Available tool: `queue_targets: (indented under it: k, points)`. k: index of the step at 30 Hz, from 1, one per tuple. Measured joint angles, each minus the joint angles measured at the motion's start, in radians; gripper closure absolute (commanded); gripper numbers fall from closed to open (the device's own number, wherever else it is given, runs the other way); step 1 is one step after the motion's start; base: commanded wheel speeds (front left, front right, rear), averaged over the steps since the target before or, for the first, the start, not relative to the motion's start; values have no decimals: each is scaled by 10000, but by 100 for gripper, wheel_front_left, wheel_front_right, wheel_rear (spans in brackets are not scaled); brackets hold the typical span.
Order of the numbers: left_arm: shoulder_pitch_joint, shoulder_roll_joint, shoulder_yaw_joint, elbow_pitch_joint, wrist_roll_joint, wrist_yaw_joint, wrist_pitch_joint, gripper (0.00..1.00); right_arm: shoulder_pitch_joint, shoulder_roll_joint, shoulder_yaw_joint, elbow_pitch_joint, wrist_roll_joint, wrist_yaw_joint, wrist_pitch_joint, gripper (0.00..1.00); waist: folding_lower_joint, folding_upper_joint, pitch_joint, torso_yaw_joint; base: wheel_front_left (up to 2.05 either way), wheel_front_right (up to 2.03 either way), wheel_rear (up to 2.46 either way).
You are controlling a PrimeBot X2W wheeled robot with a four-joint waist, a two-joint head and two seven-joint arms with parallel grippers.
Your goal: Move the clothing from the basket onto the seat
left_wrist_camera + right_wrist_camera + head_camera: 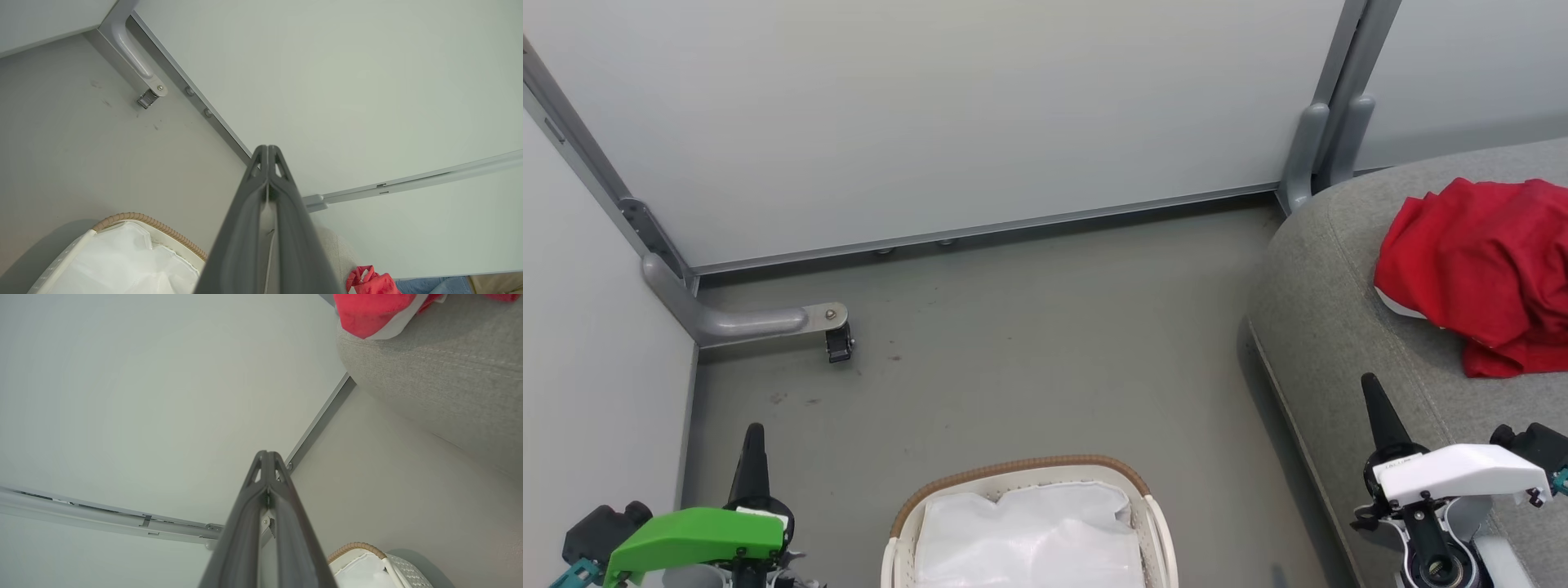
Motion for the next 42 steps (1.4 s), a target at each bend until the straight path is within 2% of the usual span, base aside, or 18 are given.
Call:
queue_targets:
  k: [17, 42]
  points:
    - [-198, 6, 173, -132, -1707, -98, 485, 100, 76, -8, -148, -230, 1745, -2, 447, 100, 0, 0, -47, 73, 0, 0, 0]
    - [-360, 12, 370, -240, -3599, -230, 997, 100, 124, -15, -314, -500, 3741, -4, 959, 100, 0, 0, -112, 174, 0, 0, 0]
